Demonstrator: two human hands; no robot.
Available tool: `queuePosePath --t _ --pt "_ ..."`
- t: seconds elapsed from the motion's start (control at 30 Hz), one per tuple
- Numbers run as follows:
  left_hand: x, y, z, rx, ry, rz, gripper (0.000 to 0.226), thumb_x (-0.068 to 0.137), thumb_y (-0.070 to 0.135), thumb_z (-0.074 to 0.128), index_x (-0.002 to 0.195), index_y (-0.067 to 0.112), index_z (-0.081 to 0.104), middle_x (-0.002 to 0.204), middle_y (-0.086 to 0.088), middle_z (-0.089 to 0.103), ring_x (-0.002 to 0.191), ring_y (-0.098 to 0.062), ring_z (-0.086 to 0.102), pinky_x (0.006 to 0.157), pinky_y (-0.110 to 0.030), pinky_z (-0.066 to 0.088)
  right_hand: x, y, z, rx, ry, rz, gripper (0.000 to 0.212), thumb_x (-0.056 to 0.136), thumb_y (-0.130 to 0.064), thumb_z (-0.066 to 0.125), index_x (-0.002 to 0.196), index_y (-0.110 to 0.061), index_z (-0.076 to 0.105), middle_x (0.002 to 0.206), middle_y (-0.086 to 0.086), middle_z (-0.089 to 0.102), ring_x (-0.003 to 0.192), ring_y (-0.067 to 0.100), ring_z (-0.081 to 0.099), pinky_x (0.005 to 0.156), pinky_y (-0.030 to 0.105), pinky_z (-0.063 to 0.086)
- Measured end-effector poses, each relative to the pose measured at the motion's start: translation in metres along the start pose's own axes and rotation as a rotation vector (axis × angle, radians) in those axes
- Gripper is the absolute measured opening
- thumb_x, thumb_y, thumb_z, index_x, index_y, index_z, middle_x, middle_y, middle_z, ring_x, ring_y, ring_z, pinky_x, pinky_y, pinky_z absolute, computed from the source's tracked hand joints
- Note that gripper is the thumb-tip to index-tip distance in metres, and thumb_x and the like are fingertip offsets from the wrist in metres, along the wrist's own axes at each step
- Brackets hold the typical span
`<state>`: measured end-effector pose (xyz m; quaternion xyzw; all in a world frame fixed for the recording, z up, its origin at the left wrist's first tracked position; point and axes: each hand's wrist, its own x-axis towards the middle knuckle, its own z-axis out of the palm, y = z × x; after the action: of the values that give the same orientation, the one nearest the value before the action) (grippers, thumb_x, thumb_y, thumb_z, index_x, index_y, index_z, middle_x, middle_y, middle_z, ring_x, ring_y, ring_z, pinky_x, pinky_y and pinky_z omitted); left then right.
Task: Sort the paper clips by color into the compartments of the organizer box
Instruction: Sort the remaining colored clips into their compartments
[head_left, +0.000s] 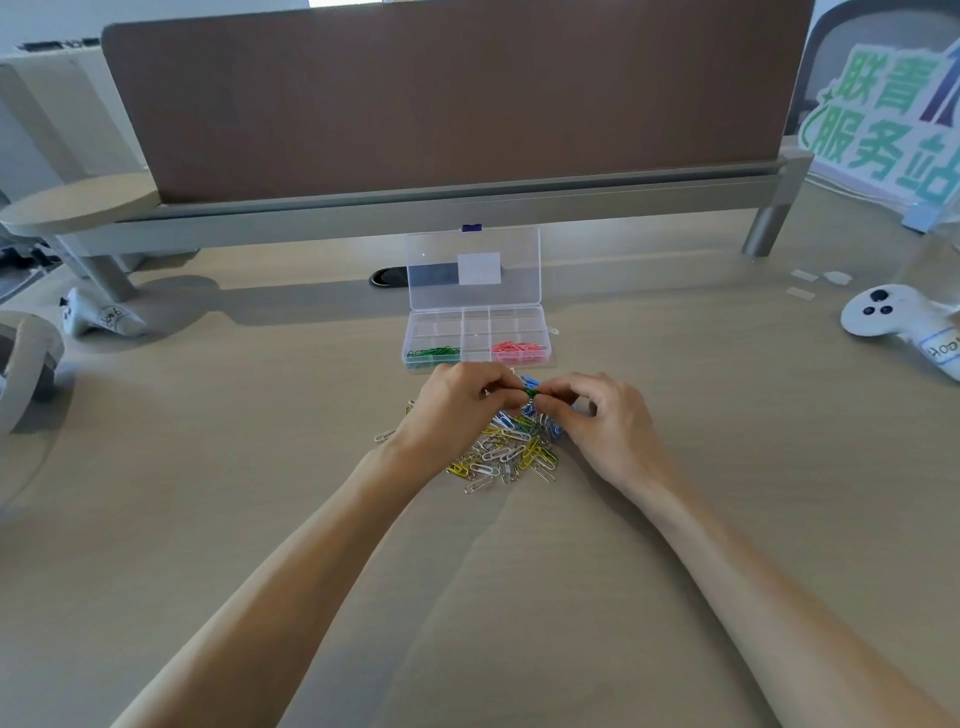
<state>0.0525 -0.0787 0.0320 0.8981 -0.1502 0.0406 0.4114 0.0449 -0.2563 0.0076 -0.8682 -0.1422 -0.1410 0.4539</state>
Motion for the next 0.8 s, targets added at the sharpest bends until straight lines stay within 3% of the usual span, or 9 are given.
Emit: queuePosePath --t 0.13,0.3,0.43,0.53,0.63,0.7,0.8 --pt "-0.001 -0.002 0.001 0.004 -0.005 0.004 0.011 0.089 0.018 0.065 0.091 0.017 0.075 0.077 0.005 0.072 0.049 0.009 0.048 0.046 -0.007 0.033 0.0 -0.001 -0.001 0.027 -0.012 0.011 0.009 0.084 -0.019 0.072 0.091 -0.02 0.078 0.076 -0.015 0.068 0.072 -0.01 0.054 0.064 0.006 0.035" --pt "-0.001 -0.008 0.0 -0.035 0.005 0.002 0.007 0.088 0.019 0.068 0.087 0.018 0.075 0.072 0.008 0.071 0.055 0.004 0.05 0.054 -0.009 0.036 0.001 0.003 0.002 0.012 -0.032 0.002 0.011 0.084 -0.025 0.071 0.094 -0.025 0.077 0.083 -0.011 0.073 0.079 -0.001 0.057 0.065 0.006 0.035" --pt "0.003 -0.011 -0.007 -0.05 0.038 -0.01 0.006 0.088 0.02 0.067 0.085 0.018 0.073 0.072 0.007 0.071 0.062 -0.001 0.057 0.059 -0.013 0.044 -0.001 0.0 0.002 0.073 0.042 0.001 0.027 0.09 -0.028 0.066 0.117 -0.027 0.068 0.087 -0.012 0.069 0.068 -0.007 0.056 0.063 0.006 0.036" --pt "0.013 -0.02 -0.021 -0.024 0.159 -0.081 0.008 0.089 0.02 0.066 0.085 0.017 0.072 0.071 0.007 0.072 0.061 0.002 0.058 0.057 -0.01 0.042 0.0 0.003 0.002 0.093 0.136 0.04 0.032 0.094 -0.032 0.058 0.126 -0.025 0.06 0.091 -0.009 0.069 0.063 -0.002 0.056 0.061 0.008 0.037" --pt "0.026 -0.04 -0.034 0.062 0.274 -0.166 0.008 0.088 0.024 0.066 0.083 0.022 0.072 0.071 0.01 0.071 0.059 0.006 0.053 0.06 -0.014 0.042 0.0 0.006 0.003 0.089 0.172 0.064 0.028 0.096 -0.029 0.056 0.123 -0.025 0.061 0.089 -0.004 0.07 0.058 0.003 0.054 0.06 0.009 0.038" --pt "0.034 -0.051 -0.04 0.131 0.331 -0.221 0.009 0.088 0.028 0.065 0.08 0.028 0.069 0.071 0.014 0.069 0.067 0.0 0.056 0.064 -0.024 0.045 0.0 0.005 0.003 0.086 0.169 0.066 0.025 0.096 -0.027 0.055 0.119 -0.025 0.064 0.091 -0.005 0.07 0.057 -0.001 0.052 0.059 0.008 0.037" --pt "0.04 -0.055 -0.044 0.258 0.359 -0.259 0.011 0.09 0.03 0.061 0.08 0.032 0.065 0.074 0.016 0.068 0.069 -0.009 0.056 0.062 -0.026 0.042 -0.001 0.005 0.003 0.062 0.158 0.056 0.021 0.096 -0.026 0.054 0.114 -0.027 0.066 0.095 -0.01 0.07 0.062 -0.006 0.052 0.059 0.007 0.035"
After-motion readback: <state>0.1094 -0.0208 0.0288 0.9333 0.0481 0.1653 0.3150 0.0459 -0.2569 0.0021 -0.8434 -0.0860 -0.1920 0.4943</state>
